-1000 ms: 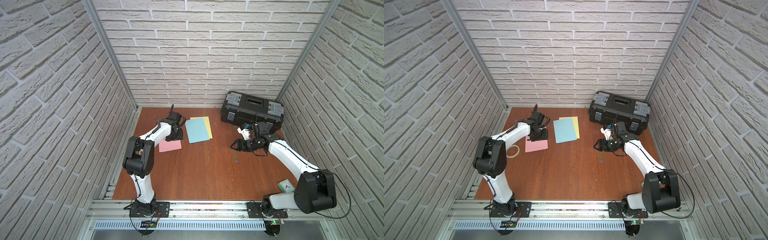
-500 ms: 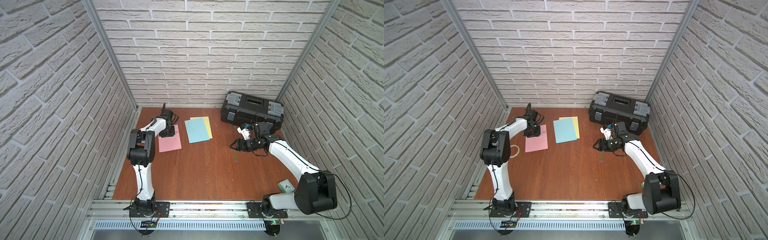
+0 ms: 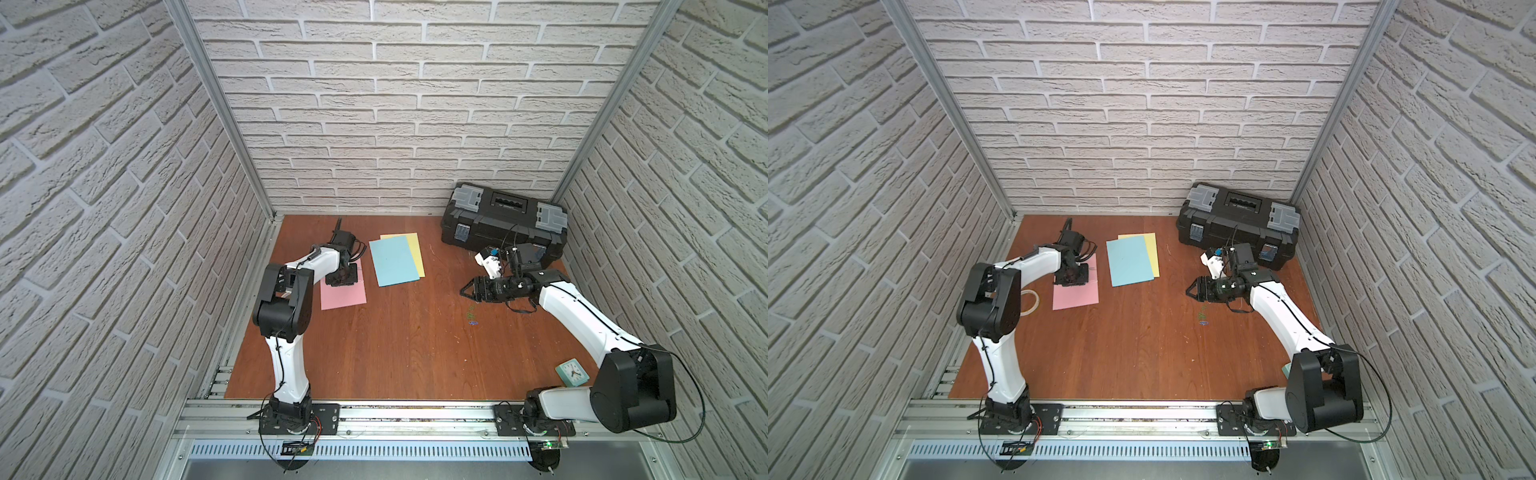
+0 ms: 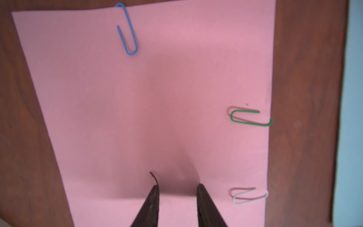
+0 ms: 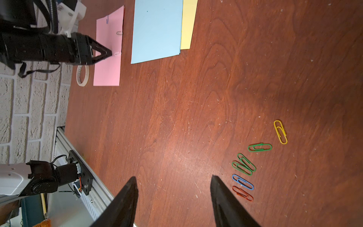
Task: Unclip the paperclips from the documents
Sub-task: Move the document to the center of the board.
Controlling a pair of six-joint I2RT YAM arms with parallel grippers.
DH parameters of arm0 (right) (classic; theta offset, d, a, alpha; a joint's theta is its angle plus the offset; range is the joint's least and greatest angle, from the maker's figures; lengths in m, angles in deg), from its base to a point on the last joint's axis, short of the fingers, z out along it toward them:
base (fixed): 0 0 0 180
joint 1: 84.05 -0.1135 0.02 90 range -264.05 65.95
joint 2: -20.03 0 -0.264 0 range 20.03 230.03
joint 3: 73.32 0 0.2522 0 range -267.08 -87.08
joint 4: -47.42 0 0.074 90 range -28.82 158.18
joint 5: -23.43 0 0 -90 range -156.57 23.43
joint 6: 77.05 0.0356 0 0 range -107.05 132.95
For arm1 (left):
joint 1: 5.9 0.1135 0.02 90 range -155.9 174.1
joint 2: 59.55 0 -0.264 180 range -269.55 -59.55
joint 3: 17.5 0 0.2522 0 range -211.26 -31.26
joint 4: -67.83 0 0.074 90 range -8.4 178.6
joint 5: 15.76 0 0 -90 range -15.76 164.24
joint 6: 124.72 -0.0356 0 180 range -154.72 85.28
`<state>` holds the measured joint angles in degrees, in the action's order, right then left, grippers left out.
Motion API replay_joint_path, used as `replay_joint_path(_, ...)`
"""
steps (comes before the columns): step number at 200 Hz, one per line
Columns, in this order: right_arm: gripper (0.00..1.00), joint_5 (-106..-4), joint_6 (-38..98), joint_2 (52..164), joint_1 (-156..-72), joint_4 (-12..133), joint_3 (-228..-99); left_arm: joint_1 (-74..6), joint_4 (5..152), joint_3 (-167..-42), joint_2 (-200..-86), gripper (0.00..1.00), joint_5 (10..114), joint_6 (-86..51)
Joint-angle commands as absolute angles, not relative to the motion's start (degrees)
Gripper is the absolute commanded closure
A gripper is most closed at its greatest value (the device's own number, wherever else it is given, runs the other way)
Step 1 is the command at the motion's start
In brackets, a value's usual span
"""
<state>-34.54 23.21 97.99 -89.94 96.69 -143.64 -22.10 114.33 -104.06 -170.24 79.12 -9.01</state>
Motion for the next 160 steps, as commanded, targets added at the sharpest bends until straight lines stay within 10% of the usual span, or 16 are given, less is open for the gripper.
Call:
replay_joint_path(1,0.4,-33.42,22.92,97.62,-90.29,94.93,-143.15,-25.47,119.46,-96.31,-168.16,0.68,75.84,-5.95)
replay_joint_path(160,0.4,-32.65,24.2,100.06,-91.82,93.02,-143.49,-48.25,127.52,-100.36,-166.36,0.65,66.58,2.14)
